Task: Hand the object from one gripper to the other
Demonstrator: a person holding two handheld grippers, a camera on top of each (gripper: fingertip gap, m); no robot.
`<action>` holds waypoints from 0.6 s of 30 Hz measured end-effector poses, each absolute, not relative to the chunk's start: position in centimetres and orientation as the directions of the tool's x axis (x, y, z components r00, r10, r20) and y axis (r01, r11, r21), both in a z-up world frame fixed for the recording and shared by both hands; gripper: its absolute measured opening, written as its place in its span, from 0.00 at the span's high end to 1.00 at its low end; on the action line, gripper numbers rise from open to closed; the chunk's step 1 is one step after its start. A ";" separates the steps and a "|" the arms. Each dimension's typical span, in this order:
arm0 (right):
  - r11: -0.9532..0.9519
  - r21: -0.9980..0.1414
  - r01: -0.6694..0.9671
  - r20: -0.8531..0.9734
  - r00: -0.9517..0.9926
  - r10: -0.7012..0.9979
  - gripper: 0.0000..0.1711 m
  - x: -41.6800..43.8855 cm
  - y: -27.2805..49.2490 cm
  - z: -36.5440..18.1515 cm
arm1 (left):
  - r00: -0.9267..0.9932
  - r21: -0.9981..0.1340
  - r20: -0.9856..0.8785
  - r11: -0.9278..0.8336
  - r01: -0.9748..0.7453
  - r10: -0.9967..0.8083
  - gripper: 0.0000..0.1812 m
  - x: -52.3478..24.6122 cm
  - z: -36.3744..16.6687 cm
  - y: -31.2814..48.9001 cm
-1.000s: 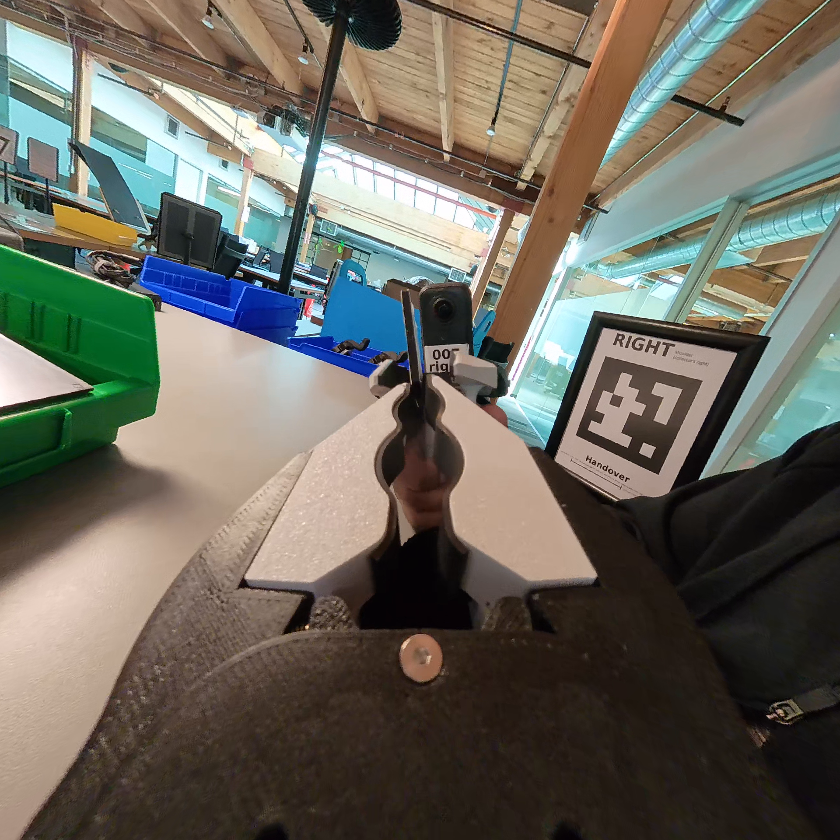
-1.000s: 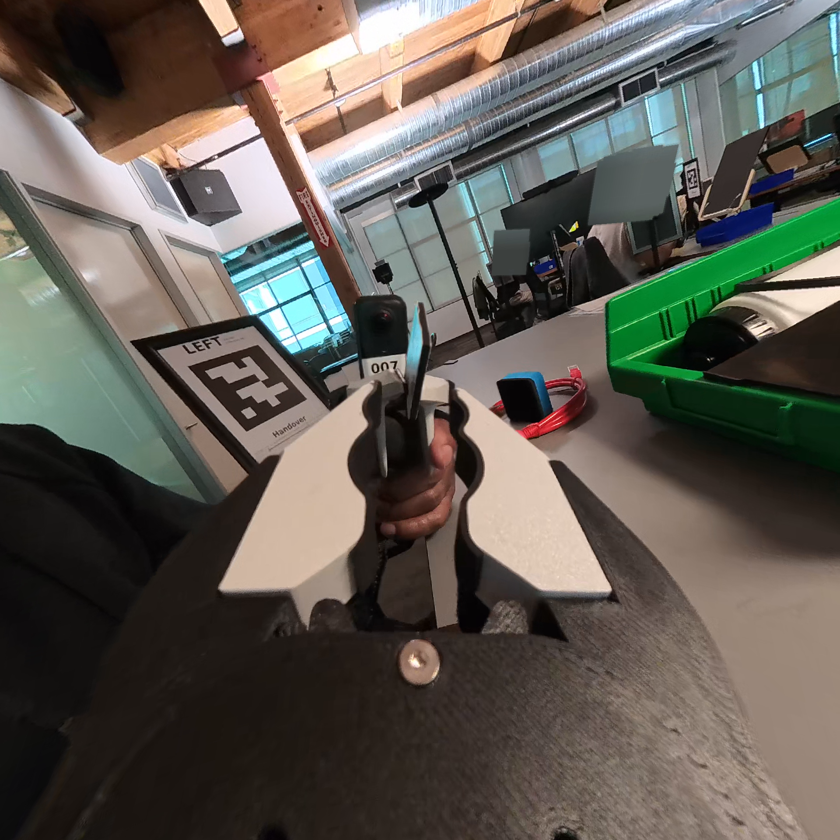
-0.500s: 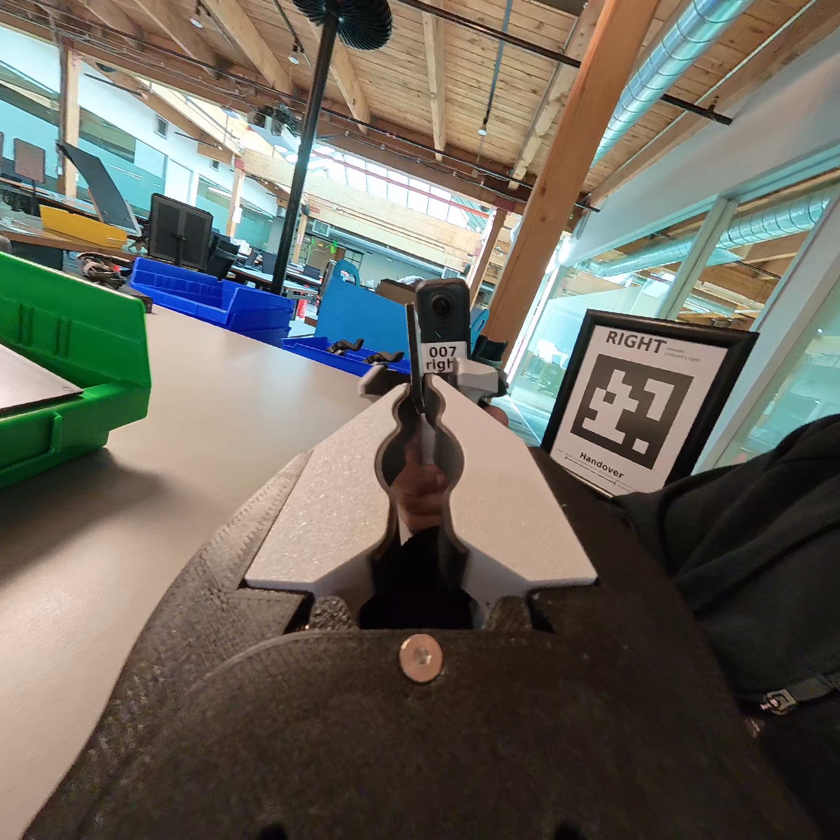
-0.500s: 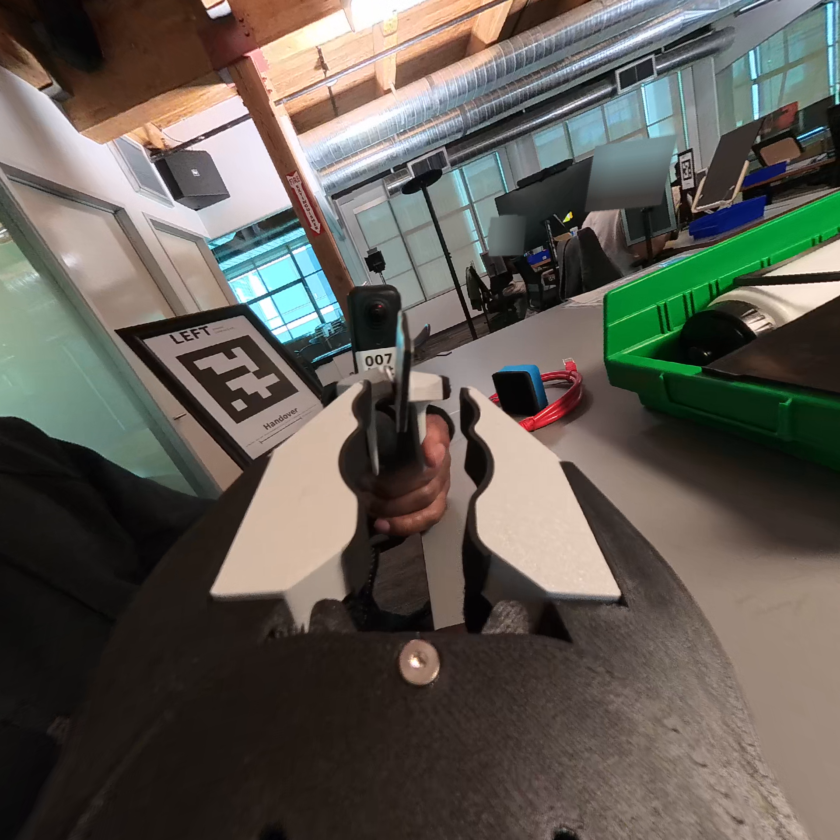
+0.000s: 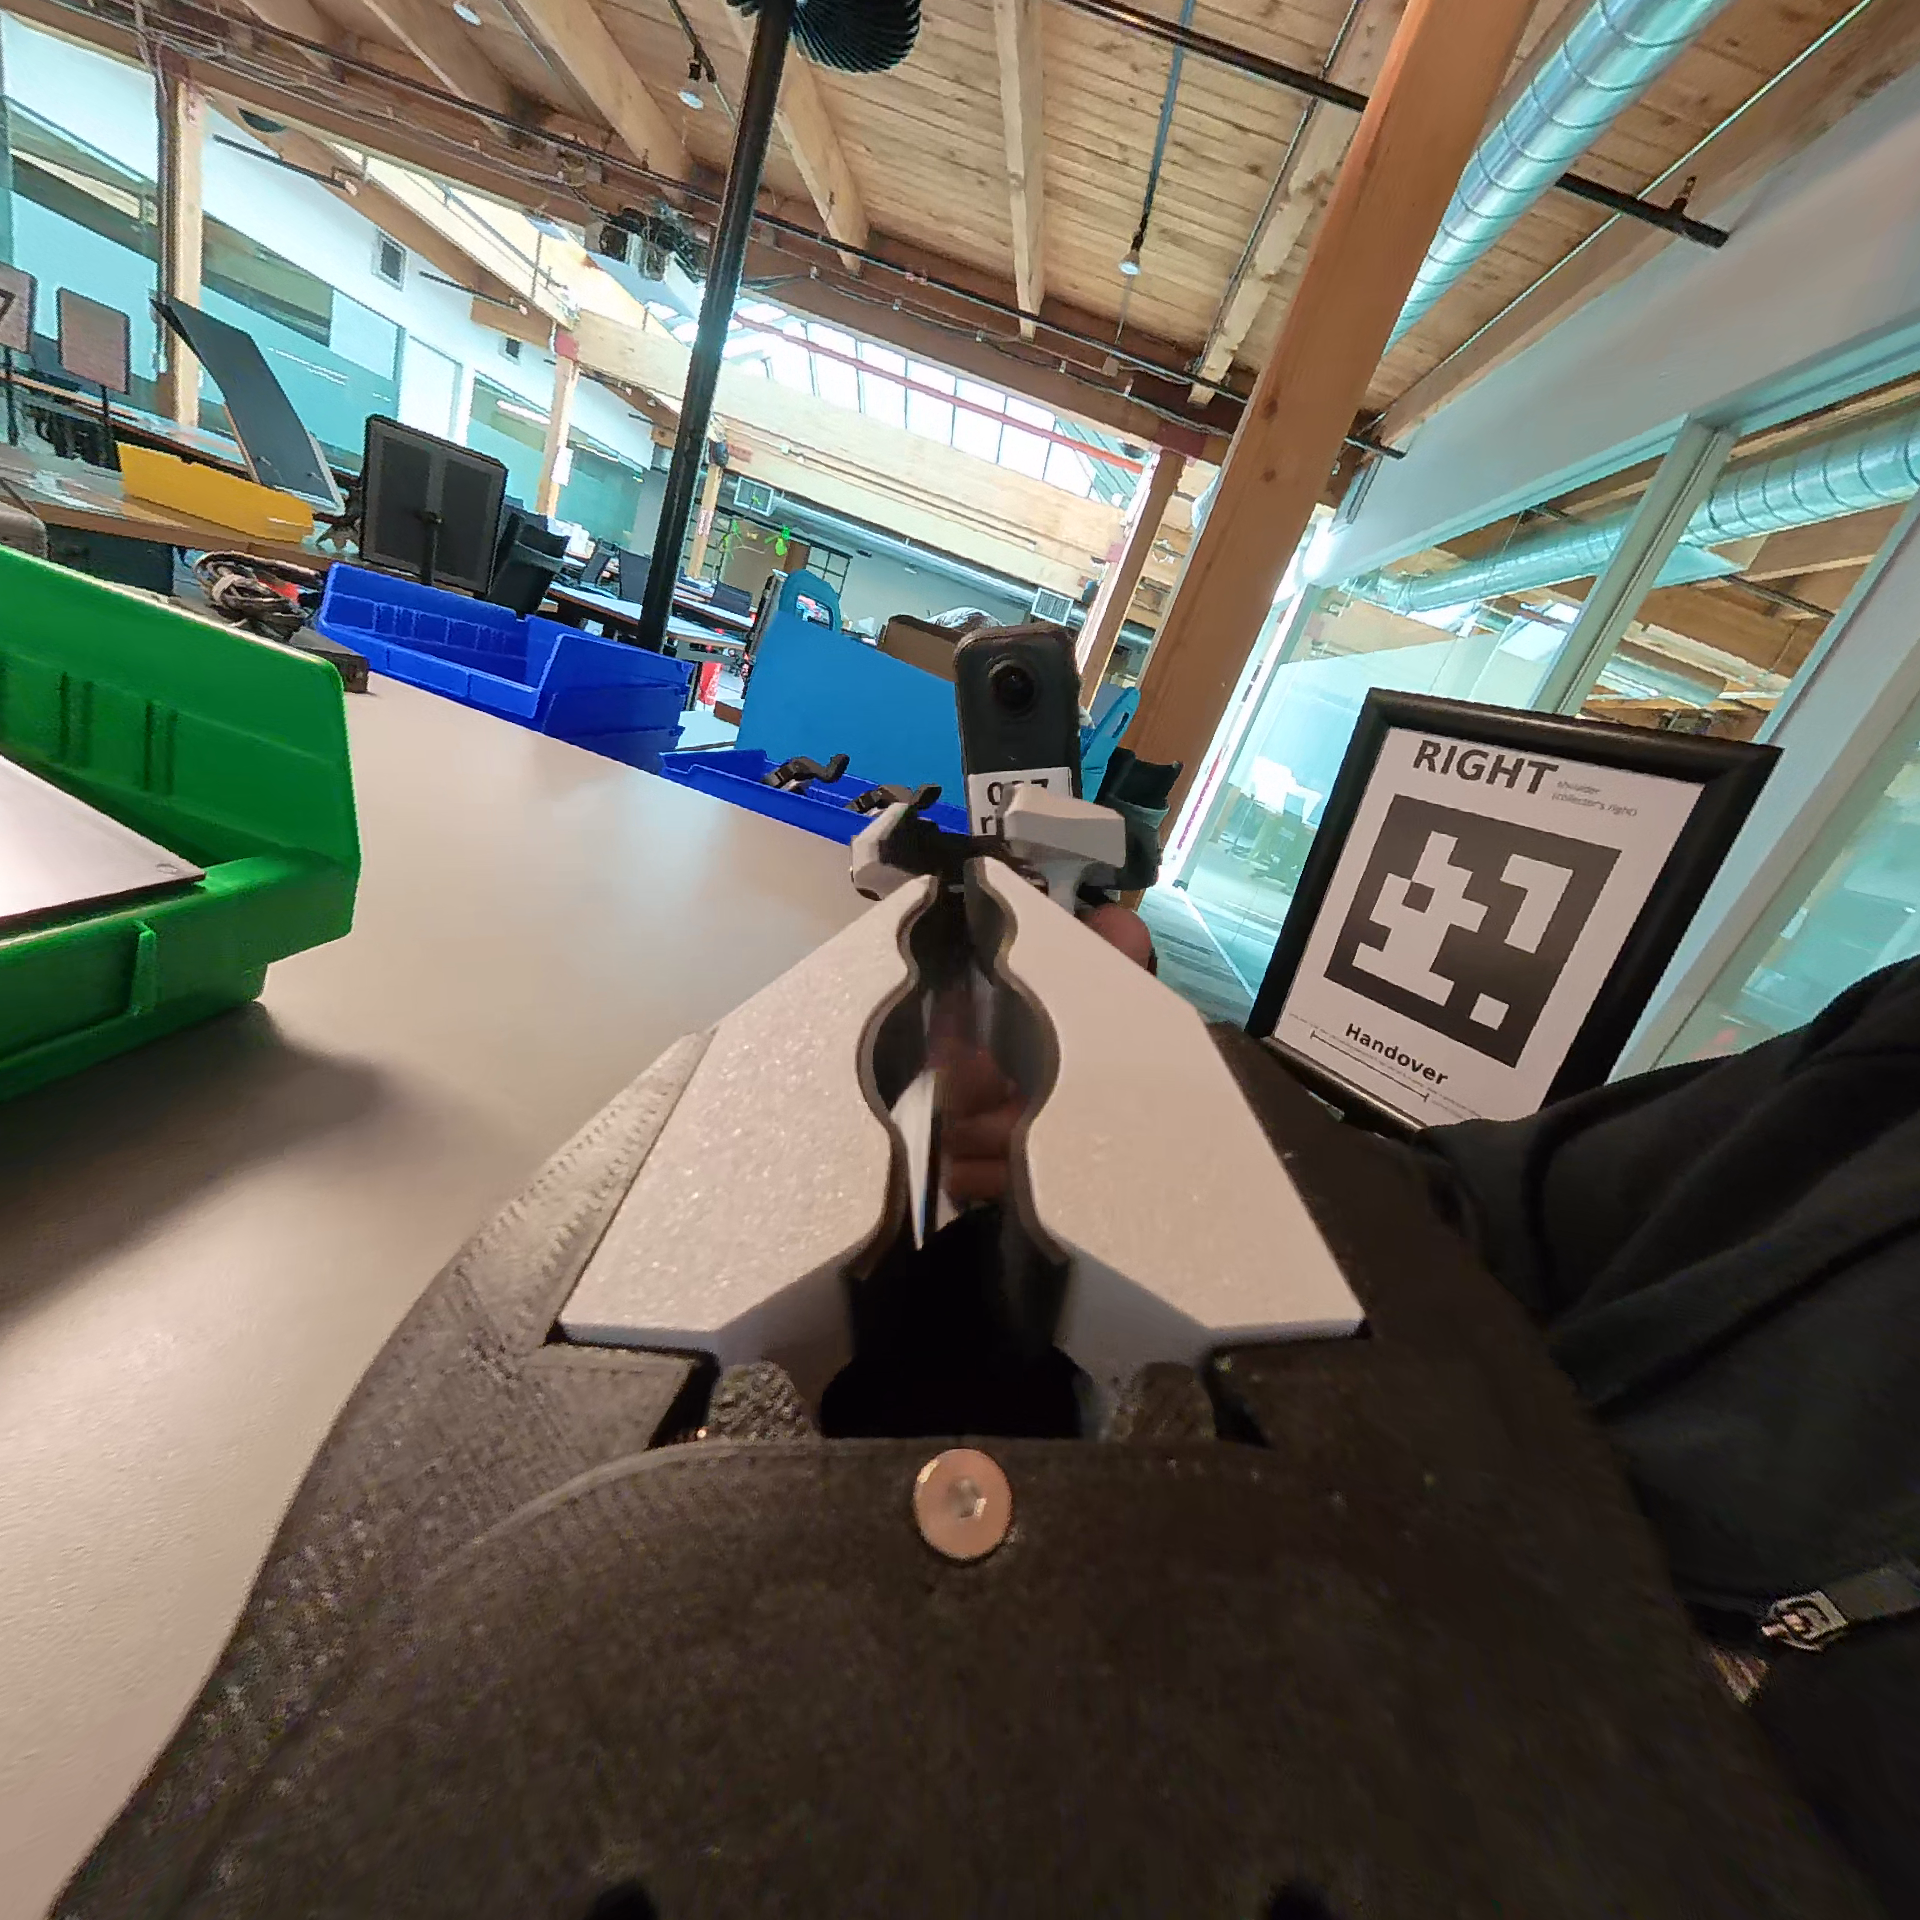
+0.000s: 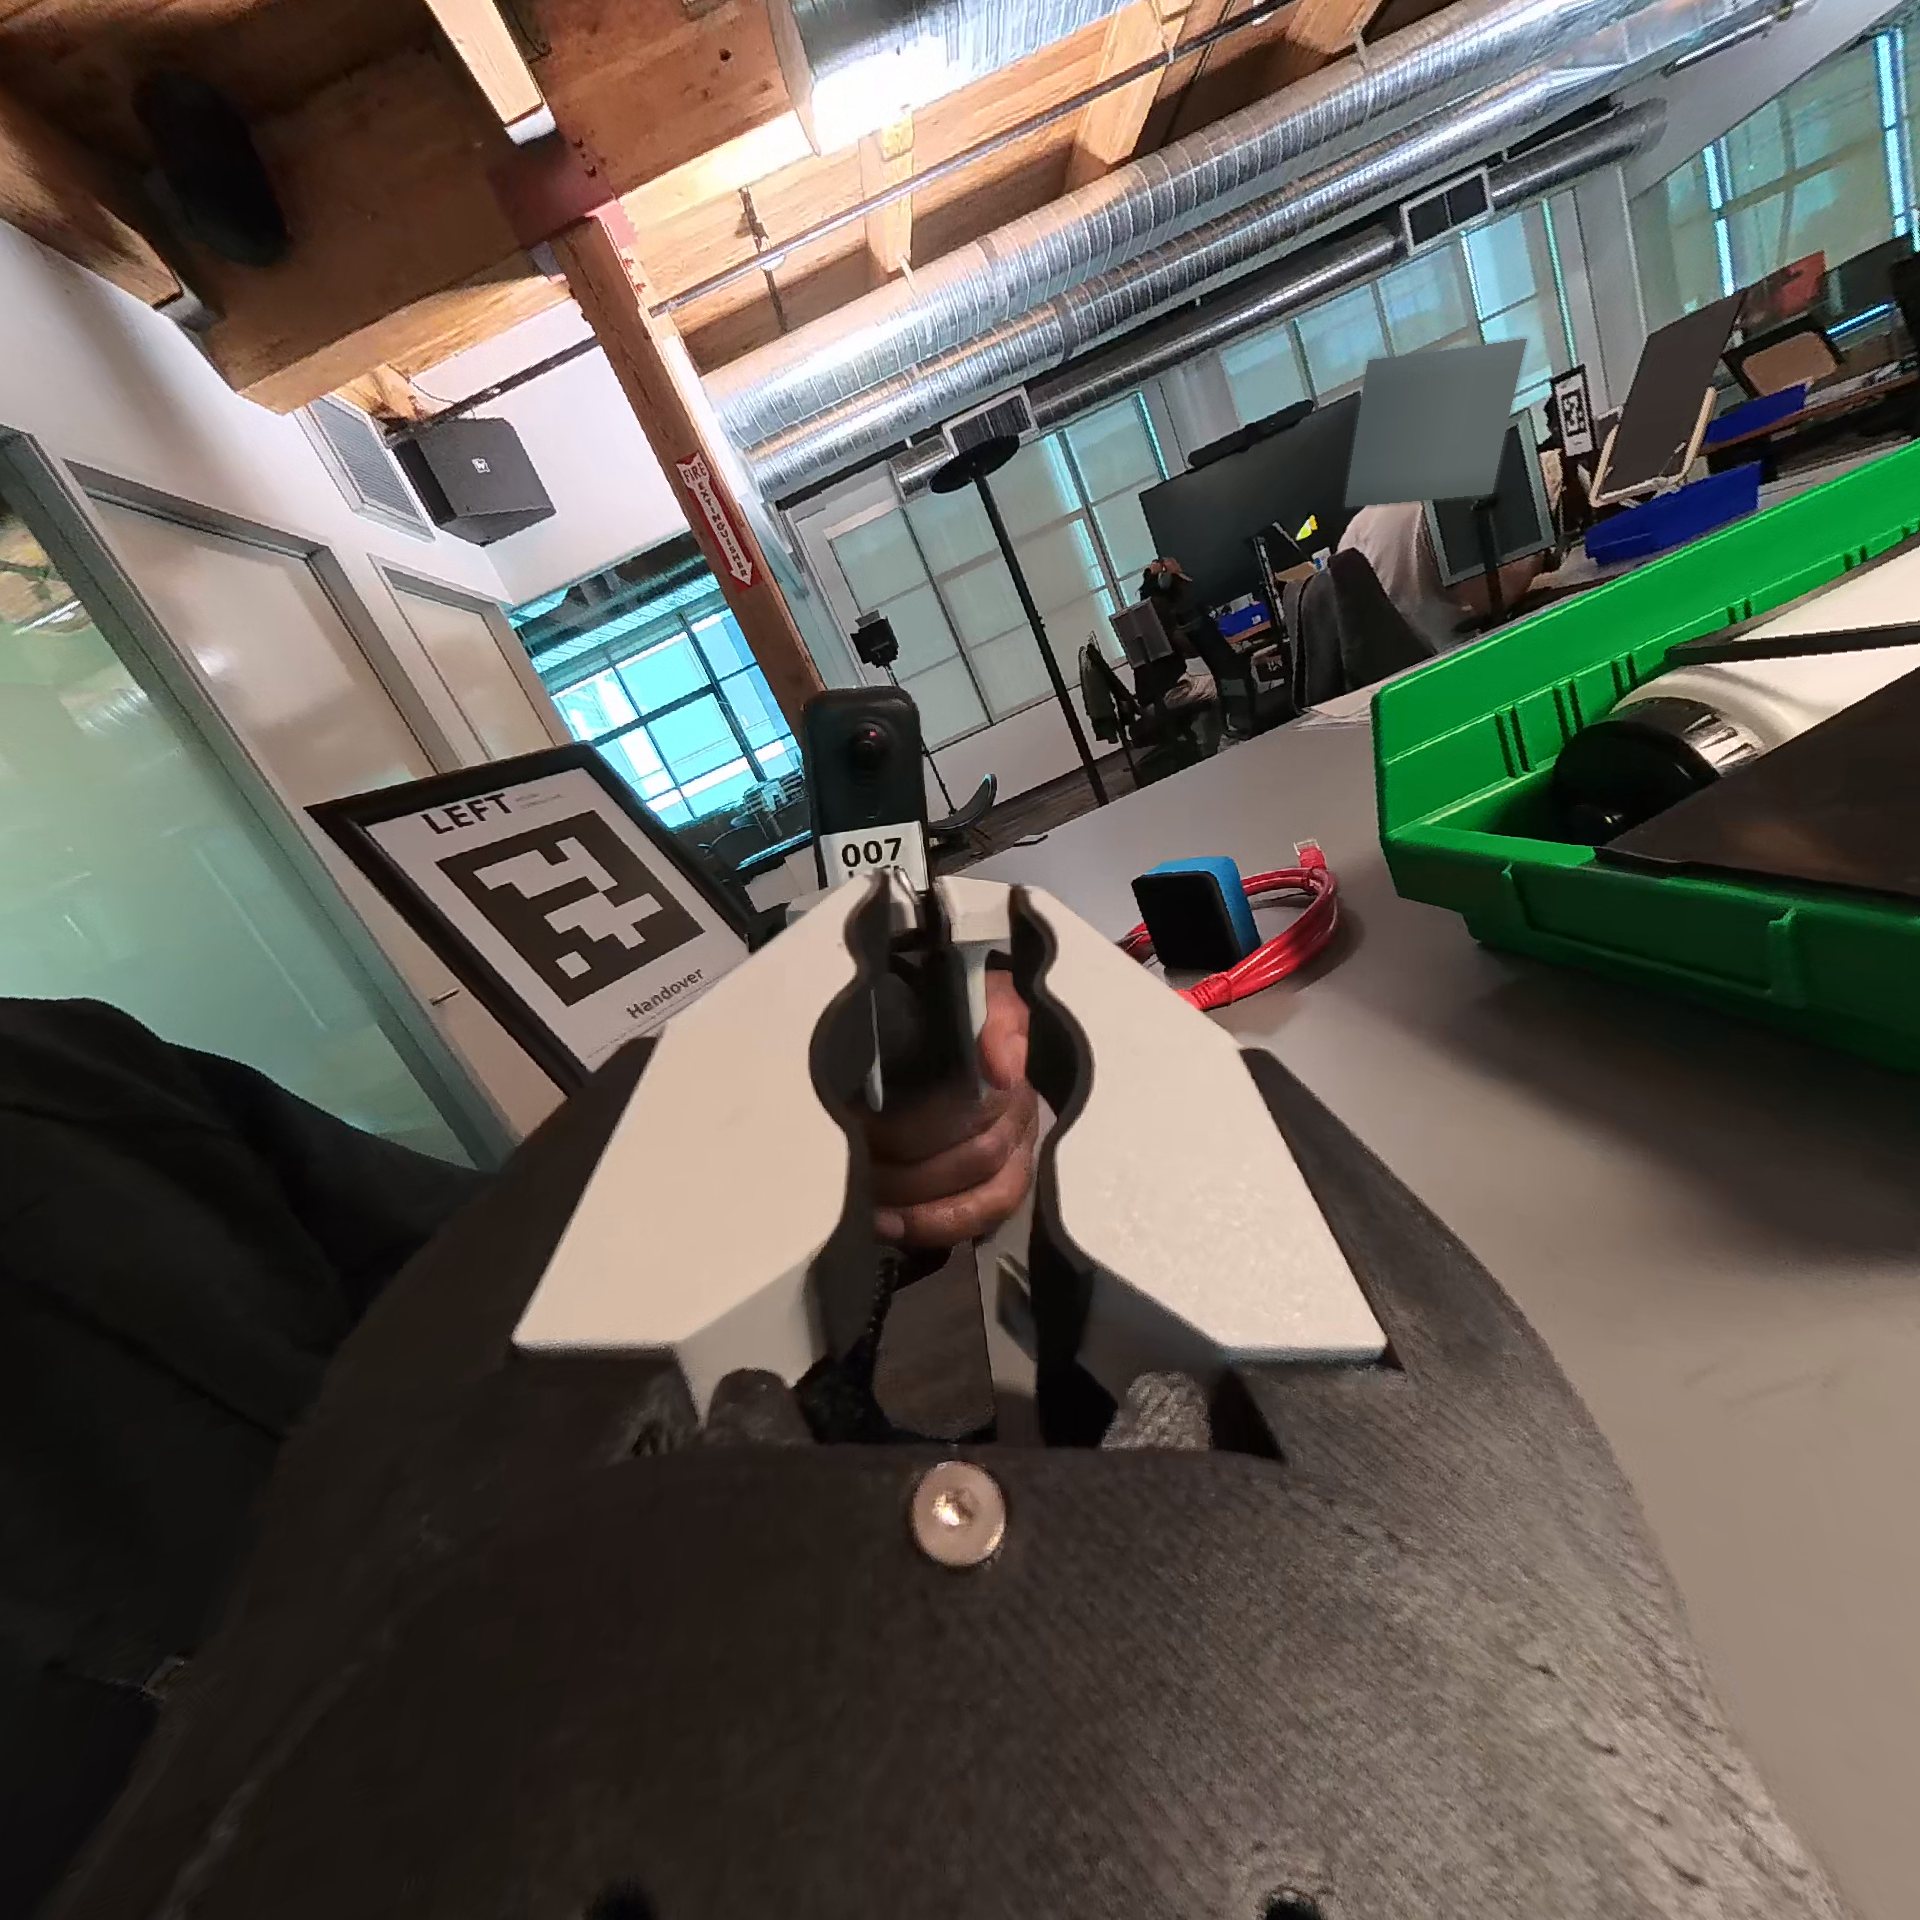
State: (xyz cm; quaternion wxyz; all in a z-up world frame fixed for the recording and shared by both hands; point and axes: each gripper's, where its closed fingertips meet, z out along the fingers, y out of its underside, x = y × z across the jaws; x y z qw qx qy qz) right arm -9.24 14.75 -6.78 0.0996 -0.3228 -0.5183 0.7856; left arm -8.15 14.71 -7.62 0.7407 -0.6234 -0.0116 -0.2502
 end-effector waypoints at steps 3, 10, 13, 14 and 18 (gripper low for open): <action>-0.447 -0.876 0.181 -0.411 -0.765 0.495 0.86 -9.4 14.9 -6.8 | 0.873 -0.914 0.337 0.100 0.393 -0.353 0.97 -8.3 -7.6 14.7; -0.457 -0.869 0.187 -0.426 -0.754 0.501 0.86 -9.6 15.1 -6.9 | 0.871 -0.909 0.348 0.101 0.404 -0.345 0.96 -8.6 -7.7 14.8; -0.453 -0.872 0.185 -0.422 -0.754 0.503 0.86 -9.6 15.1 -6.9 | 0.871 -0.910 0.347 0.102 0.403 -0.347 0.96 -8.6 -7.6 14.8; -0.454 -0.871 0.185 -0.422 -0.754 0.503 0.86 -9.6 15.1 -6.9 | 0.871 -0.910 0.347 0.102 0.403 -0.347 0.96 -8.6 -7.6 14.8; -0.457 -0.872 0.175 -0.417 -0.753 0.509 0.86 -9.6 15.2 -6.8 | 0.875 -0.911 0.345 0.105 0.400 -0.340 0.96 -8.7 -7.6 14.8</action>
